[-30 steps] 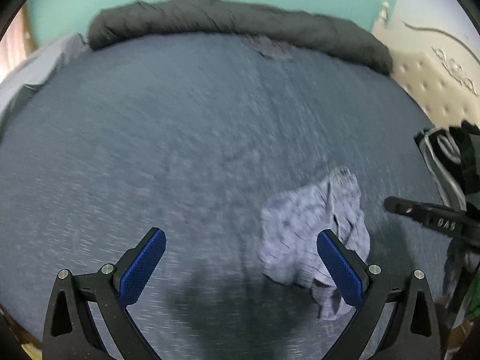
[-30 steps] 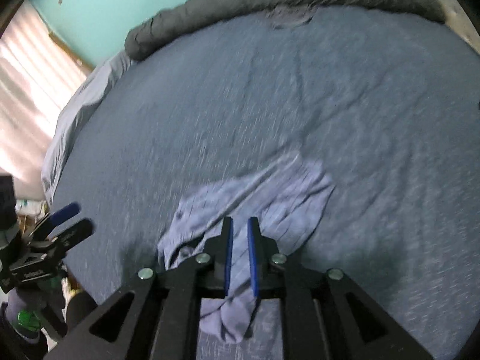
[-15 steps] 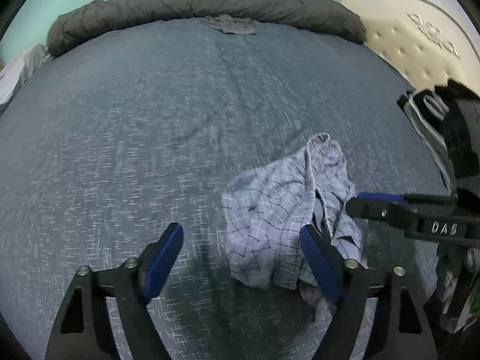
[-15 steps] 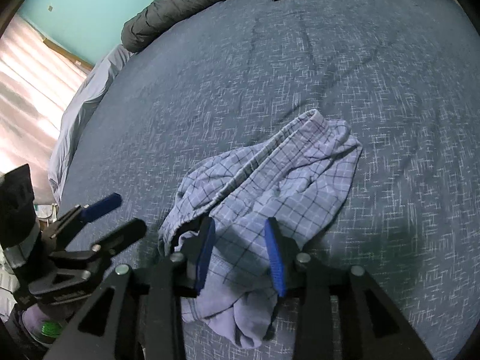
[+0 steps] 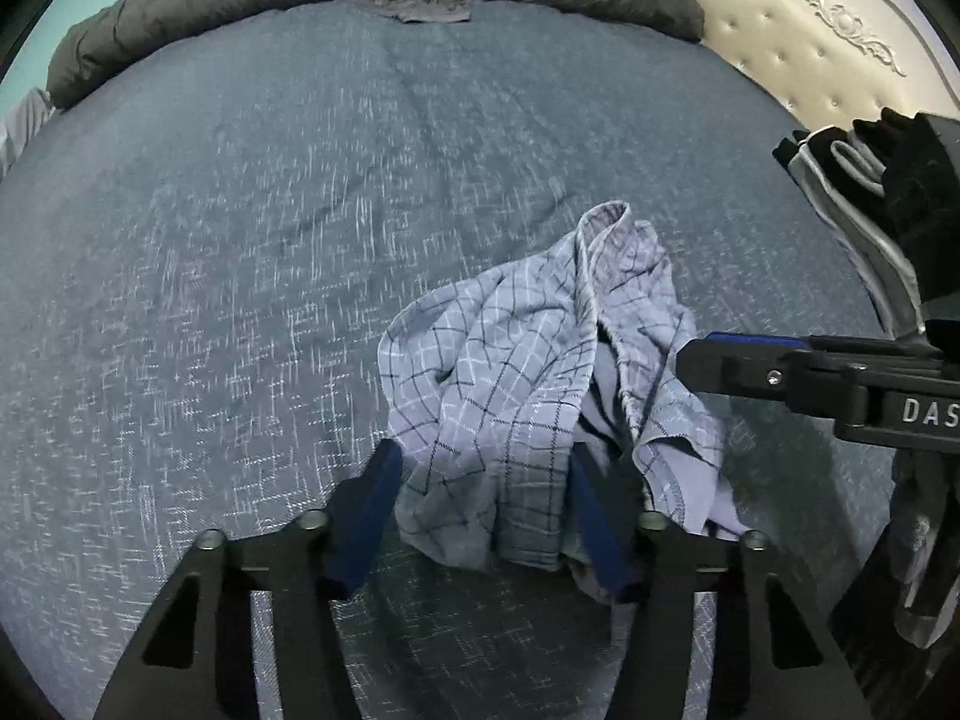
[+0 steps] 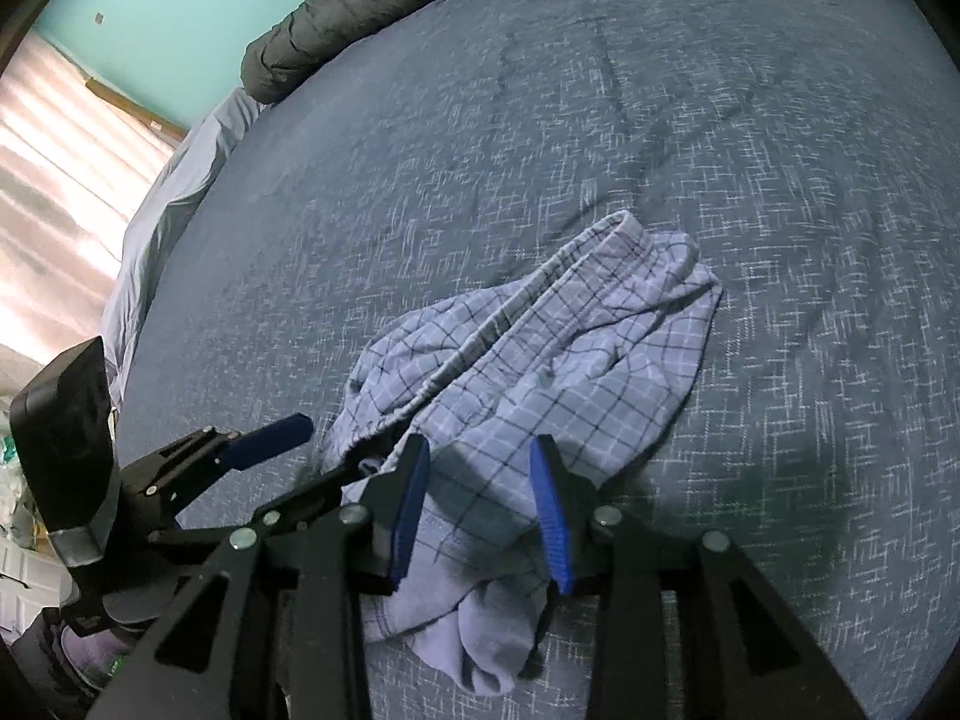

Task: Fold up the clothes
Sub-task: 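Lower the shorts onto the bed and grasp the waistband with the left gripper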

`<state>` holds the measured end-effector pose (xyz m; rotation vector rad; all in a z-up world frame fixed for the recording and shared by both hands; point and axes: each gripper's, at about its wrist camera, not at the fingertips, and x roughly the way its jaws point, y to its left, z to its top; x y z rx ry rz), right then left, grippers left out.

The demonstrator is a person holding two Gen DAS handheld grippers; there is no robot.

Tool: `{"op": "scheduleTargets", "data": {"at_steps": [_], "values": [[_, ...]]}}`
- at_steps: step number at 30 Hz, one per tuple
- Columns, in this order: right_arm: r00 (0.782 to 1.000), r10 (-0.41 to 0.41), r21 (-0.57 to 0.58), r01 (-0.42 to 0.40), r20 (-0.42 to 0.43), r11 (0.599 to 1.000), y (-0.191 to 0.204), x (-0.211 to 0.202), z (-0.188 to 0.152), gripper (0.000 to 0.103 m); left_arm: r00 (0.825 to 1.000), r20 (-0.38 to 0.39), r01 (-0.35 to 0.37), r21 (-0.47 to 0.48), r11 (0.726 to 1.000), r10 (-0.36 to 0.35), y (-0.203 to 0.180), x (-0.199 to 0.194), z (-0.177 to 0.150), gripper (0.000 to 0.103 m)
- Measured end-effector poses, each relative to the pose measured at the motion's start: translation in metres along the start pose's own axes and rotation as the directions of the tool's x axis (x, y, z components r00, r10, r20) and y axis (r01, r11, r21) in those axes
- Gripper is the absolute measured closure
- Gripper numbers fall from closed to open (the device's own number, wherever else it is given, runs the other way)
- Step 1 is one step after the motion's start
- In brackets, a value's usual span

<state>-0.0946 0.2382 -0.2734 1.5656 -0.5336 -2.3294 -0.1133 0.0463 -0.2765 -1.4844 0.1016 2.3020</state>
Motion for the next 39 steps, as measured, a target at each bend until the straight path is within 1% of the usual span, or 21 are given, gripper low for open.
{"op": "scheduleTargets", "data": {"at_steps": [5,6,8,12,14,17,18,19,21,22,24,27,29,34,35,37,39], "values": [[1.0,0.008,-0.006,-0.008,-0.007,1.0,0.008,0.007,0.002,0.068,1.0,-0.01,0.018,0.007,1.0,-0.018,-0.001,0.002,0.002,0.072],[1.0,0.008,-0.01,-0.008,-0.009,1.0,0.011,0.007,0.003,0.067,1.0,-0.01,0.02,0.007,1.0,-0.02,0.0,0.001,0.003,0.076],[1.0,0.003,-0.015,-0.003,-0.011,1.0,0.015,0.011,0.006,0.064,1.0,-0.004,0.023,-0.003,1.0,-0.024,0.005,-0.003,0.004,0.081],[0.999,-0.021,-0.021,0.02,-0.033,1.0,0.021,0.026,0.016,0.063,1.0,0.009,0.026,-0.025,0.999,-0.026,0.015,-0.011,0.006,0.088],[0.997,-0.037,-0.021,0.036,-0.064,0.999,0.024,0.038,0.019,0.063,1.0,0.014,0.023,-0.038,0.999,-0.022,0.022,-0.016,0.005,0.089],[0.994,-0.056,-0.031,0.054,-0.096,0.998,0.025,0.05,0.019,0.063,0.999,0.028,0.021,-0.058,0.998,-0.019,0.031,-0.024,0.005,0.094],[0.993,-0.063,-0.034,0.06,-0.098,0.998,0.024,0.05,0.018,0.064,0.999,0.036,0.02,-0.06,0.998,-0.018,0.032,-0.028,0.006,0.095],[0.993,-0.07,-0.038,0.067,-0.099,0.997,0.024,0.049,0.017,0.069,0.999,0.044,0.016,-0.058,0.998,-0.013,0.033,-0.032,0.007,0.095],[0.991,-0.084,-0.045,0.08,-0.102,0.996,0.022,0.048,0.015,0.086,0.998,0.061,0.007,-0.054,0.999,-0.004,0.035,-0.041,0.009,0.096],[0.991,-0.088,-0.046,0.084,-0.098,0.995,0.022,0.046,0.014,0.089,0.998,0.07,0.003,-0.052,0.999,0.001,0.036,-0.046,0.01,0.096],[0.995,-0.083,-0.047,0.08,-0.061,0.996,0.02,0.031,0.013,0.096,0.996,0.087,-0.005,-0.048,0.999,0.009,0.038,-0.055,0.012,0.096],[0.997,-0.075,-0.053,0.075,0.001,0.996,0.015,0.0,0.013,0.099,0.993,0.113,-0.018,-0.043,0.999,0.023,0.041,-0.069,0.015,0.096],[0.997,-0.074,-0.054,0.075,0.028,0.996,0.01,-0.018,0.015,0.1,0.991,0.128,-0.025,-0.04,0.999,0.03,0.042,-0.077,0.017,0.096],[0.998,-0.048,-0.02,0.049,0.047,0.999,0.003,-0.037,0.017,0.1,0.99,0.139,-0.027,-0.035,0.999,0.032,0.04,-0.086,0.02,0.096],[0.998,-0.043,-0.014,0.044,0.051,0.999,0.001,-0.041,0.017,0.1,0.989,0.141,-0.027,-0.035,0.999,0.032,0.04,-0.087,0.02,0.096],[0.999,-0.035,-0.008,0.035,0.033,0.999,0.004,-0.037,0.016,0.093,0.989,0.146,-0.028,-0.033,0.999,0.033,0.039,-0.091,0.021,0.096],[1.0,-0.023,-0.017,0.023,-0.01,1.0,0.013,-0.021,0.011,0.064,0.988,0.15,-0.029,-0.031,0.999,0.033,0.038,-0.095,0.022,0.096]]}}
